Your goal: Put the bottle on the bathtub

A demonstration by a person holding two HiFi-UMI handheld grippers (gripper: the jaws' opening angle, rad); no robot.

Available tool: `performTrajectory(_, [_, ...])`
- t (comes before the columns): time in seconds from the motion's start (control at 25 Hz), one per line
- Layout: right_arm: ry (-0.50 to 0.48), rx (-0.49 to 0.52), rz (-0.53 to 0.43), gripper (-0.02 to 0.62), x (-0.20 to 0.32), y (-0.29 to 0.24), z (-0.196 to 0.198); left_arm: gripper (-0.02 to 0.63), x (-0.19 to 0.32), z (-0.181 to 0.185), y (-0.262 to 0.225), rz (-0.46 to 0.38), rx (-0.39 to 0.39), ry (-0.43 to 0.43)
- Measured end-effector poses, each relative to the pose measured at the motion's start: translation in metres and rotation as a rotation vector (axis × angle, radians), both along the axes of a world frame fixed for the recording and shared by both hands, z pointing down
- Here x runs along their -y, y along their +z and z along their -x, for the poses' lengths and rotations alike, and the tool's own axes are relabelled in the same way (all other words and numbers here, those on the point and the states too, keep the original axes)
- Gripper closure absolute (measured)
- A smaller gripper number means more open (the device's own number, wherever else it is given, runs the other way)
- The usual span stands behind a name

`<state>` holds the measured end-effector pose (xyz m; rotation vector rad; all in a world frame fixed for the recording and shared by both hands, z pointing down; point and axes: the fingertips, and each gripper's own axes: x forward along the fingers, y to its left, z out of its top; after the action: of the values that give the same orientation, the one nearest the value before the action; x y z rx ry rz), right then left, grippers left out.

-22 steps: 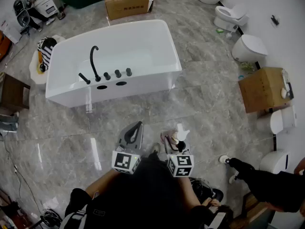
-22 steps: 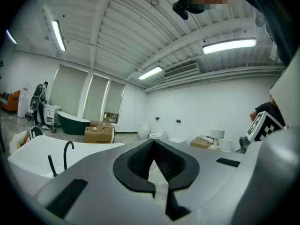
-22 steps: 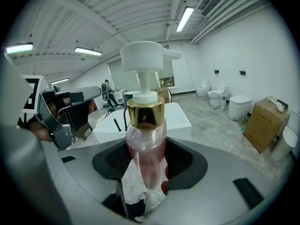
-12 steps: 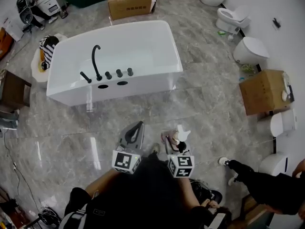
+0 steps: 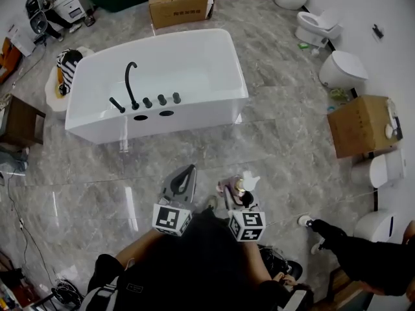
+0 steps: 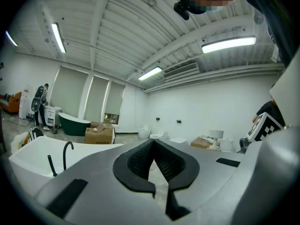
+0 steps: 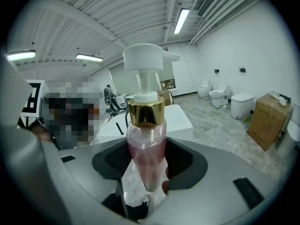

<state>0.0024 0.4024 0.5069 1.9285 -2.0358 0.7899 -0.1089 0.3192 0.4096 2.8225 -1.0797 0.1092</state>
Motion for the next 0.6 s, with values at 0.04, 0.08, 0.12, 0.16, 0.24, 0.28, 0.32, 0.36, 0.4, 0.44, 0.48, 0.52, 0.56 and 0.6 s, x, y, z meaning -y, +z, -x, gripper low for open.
performTrajectory(0.04, [-0.003,0.000,-0.002,0.379,-0.001,-0.001,-0.003,0.591,-0.002,-0.004,-0.001,-0.002,-0.001,0.000])
performTrajectory(0.08, [-0.006,-0.001,-0.004,0.379,-0.002,-0.001,-0.007,0.591,-0.004,-0.007,-0.002,-0.003,-0.002,-0.003])
performTrajectory(0.12, [-0.010,0.000,-0.007,0.379,-0.003,-0.001,-0.010,0.591,-0.006,-0.010,-0.002,-0.003,-0.004,-0.008])
performTrajectory(0.16, [-0.014,0.001,-0.009,0.379,-0.004,-0.001,-0.014,0.591,-0.007,-0.014,-0.003,-0.002,-0.005,-0.014])
performTrajectory(0.24, [-0.024,0.003,-0.014,0.379,-0.005,0.000,-0.022,0.591,-0.011,-0.022,-0.004,-0.002,-0.006,-0.024])
performTrajectory(0.28, [-0.030,0.004,-0.017,0.379,-0.006,0.000,-0.025,0.591,-0.013,-0.025,-0.005,-0.002,-0.006,-0.031])
performTrajectory(0.32, [-0.037,0.005,-0.020,0.379,-0.007,0.000,-0.028,0.591,-0.015,-0.028,-0.006,-0.003,-0.006,-0.038])
performTrajectory(0.36, [-0.046,0.007,-0.024,0.379,-0.008,-0.001,-0.030,0.591,-0.017,-0.031,-0.007,-0.003,-0.006,-0.042])
performTrajectory(0.4, [-0.056,0.008,-0.029,0.379,-0.009,-0.002,-0.032,0.591,-0.019,-0.034,-0.009,-0.004,-0.008,-0.046])
performTrajectory(0.44, [-0.067,0.007,-0.037,0.379,-0.008,-0.002,-0.034,0.591,-0.021,-0.037,-0.011,-0.006,-0.011,-0.049])
performTrajectory(0.48, [-0.077,0.004,-0.044,0.379,-0.007,-0.001,-0.037,0.591,-0.023,-0.041,-0.012,-0.011,-0.015,-0.051])
performTrajectory(0.52, [-0.085,0.000,-0.048,0.379,-0.005,0.001,-0.040,0.591,-0.025,-0.045,-0.013,-0.016,-0.018,-0.053])
performTrajectory(0.56, [-0.090,-0.001,-0.049,0.379,-0.004,0.004,-0.042,0.591,-0.027,-0.048,-0.012,-0.018,-0.019,-0.054])
performTrajectory(0.6, [-0.094,0.001,-0.046,0.379,-0.004,0.007,-0.044,0.591,-0.029,-0.051,-0.011,-0.018,-0.017,-0.053])
